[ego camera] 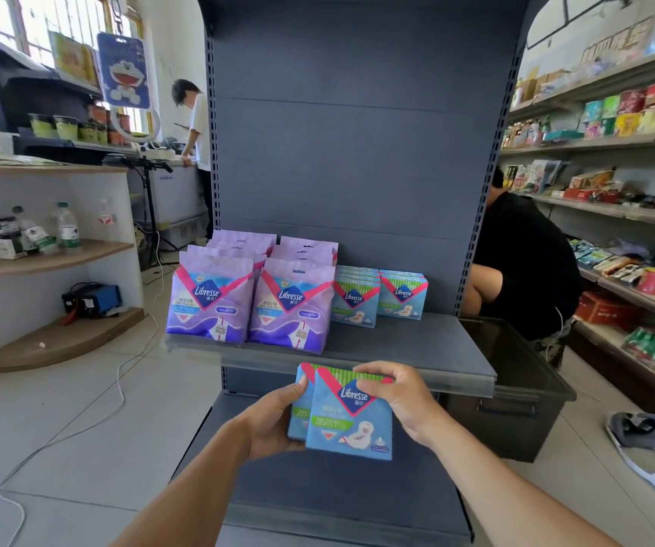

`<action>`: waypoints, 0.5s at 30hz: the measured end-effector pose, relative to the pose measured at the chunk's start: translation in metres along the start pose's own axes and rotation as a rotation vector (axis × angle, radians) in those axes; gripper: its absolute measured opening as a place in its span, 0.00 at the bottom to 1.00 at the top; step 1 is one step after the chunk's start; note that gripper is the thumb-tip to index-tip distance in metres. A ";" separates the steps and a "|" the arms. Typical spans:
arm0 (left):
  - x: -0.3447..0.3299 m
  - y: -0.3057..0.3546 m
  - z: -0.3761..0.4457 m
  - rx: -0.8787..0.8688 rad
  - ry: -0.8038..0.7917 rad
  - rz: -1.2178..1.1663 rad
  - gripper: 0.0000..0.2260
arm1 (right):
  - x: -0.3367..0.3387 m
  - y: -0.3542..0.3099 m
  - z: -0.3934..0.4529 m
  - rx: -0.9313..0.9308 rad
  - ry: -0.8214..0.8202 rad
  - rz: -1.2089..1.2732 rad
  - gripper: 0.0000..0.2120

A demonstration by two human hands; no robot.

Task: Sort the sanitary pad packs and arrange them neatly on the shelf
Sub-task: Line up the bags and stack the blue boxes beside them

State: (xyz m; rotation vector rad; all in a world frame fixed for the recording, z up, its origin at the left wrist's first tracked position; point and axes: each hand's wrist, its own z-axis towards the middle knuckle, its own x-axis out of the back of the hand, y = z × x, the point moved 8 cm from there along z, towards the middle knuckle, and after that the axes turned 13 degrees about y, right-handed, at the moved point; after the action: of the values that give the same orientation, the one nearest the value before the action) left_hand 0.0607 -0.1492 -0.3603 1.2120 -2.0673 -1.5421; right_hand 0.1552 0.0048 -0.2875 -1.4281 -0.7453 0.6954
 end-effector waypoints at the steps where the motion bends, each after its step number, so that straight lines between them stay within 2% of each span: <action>1: -0.005 0.002 0.001 -0.020 -0.022 0.001 0.29 | -0.003 -0.001 0.001 0.018 0.019 -0.002 0.07; 5: -0.016 0.012 0.004 -0.112 -0.049 -0.010 0.37 | -0.007 -0.004 0.008 0.091 0.086 -0.041 0.10; 8: -0.020 0.023 0.010 -0.185 0.007 -0.025 0.32 | 0.004 -0.007 0.010 0.129 0.143 -0.072 0.25; 10: -0.022 0.036 0.017 -0.237 0.060 -0.046 0.30 | 0.015 -0.005 0.010 0.102 0.121 -0.014 0.36; 11: -0.024 0.043 0.020 -0.260 0.075 -0.056 0.32 | 0.020 -0.003 0.010 0.086 0.087 0.002 0.39; 13: -0.033 0.057 0.026 -0.302 0.078 -0.051 0.34 | 0.025 -0.001 0.009 0.070 0.010 -0.013 0.38; 15: -0.047 0.069 0.032 -0.335 0.063 -0.024 0.30 | 0.031 -0.006 0.011 0.100 -0.017 -0.052 0.34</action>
State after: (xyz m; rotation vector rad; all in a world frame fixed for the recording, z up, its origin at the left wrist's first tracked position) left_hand 0.0370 -0.0872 -0.2997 1.1448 -1.6739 -1.7495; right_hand 0.1652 0.0359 -0.2805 -1.3091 -0.7478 0.6956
